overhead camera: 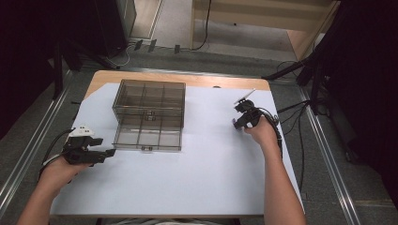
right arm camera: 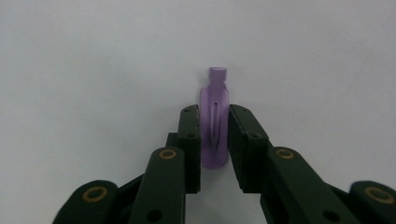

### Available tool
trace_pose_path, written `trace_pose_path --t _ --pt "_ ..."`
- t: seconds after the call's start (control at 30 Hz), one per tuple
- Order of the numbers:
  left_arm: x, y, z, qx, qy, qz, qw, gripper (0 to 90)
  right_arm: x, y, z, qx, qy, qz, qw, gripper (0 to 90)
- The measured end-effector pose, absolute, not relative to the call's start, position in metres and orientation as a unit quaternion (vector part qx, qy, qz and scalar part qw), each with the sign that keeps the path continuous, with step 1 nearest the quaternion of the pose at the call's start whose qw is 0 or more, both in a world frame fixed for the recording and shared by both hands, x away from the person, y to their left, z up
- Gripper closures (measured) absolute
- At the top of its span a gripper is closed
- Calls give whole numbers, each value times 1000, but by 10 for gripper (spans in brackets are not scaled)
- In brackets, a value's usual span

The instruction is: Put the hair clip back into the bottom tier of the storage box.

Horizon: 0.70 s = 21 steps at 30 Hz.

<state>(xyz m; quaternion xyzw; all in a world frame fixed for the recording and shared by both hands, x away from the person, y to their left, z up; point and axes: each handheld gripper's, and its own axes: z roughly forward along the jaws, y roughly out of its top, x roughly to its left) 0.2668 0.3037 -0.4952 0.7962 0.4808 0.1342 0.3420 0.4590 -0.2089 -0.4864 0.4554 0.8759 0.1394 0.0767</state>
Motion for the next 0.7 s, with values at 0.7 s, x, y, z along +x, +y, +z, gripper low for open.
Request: trace_pose_path --t 0.7 --pt "267 304 -495 797 480 133 342 299 460 -212 -485 462 872 148 68 773"
